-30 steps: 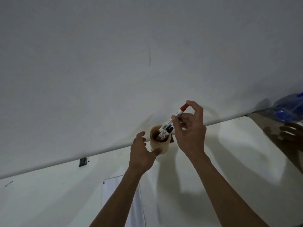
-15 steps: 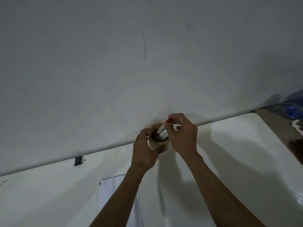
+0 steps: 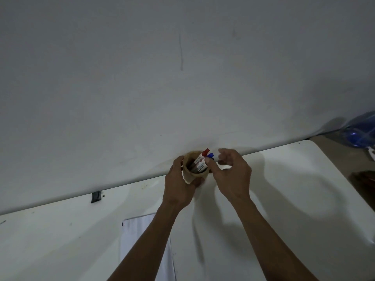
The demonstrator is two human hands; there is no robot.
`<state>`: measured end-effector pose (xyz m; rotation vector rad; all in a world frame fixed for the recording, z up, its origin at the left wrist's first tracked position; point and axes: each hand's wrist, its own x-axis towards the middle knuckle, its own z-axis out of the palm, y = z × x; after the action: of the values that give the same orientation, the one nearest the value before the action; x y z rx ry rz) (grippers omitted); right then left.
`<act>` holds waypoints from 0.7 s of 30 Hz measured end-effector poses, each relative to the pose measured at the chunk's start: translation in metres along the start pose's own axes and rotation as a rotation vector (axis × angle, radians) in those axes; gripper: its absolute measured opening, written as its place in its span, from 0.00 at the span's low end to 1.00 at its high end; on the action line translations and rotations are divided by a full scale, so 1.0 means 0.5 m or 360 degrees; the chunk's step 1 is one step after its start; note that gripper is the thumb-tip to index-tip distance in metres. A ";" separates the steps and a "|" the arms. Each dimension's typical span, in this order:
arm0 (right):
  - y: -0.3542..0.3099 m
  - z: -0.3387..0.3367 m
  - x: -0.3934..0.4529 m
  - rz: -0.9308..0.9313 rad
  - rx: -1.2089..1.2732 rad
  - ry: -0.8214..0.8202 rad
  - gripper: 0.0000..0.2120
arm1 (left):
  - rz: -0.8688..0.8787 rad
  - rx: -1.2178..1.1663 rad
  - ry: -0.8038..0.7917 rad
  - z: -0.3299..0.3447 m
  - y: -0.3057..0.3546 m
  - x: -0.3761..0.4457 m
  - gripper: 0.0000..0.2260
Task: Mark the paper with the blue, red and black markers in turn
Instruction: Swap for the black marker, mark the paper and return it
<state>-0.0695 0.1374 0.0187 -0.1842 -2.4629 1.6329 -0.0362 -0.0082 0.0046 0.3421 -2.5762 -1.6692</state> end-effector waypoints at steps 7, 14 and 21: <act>0.015 0.026 -0.025 0.0110 0.0039 0.0031 0.11 | 0.0009 -0.0078 0.0025 0.007 -0.014 -0.003 0.29; -0.012 0.015 -0.034 0.0120 0.0168 0.0088 0.06 | 0.0018 -0.0096 0.0033 0.009 -0.020 -0.003 0.27; -0.082 -0.058 -0.027 0.0119 0.0554 0.0301 0.04 | -0.0008 -0.0155 -0.0020 0.010 -0.019 -0.005 0.26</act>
<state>-0.0503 0.1450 0.0662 -0.3650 -2.0202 1.9434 -0.0332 -0.0070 -0.0058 0.3340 -2.4936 -1.7964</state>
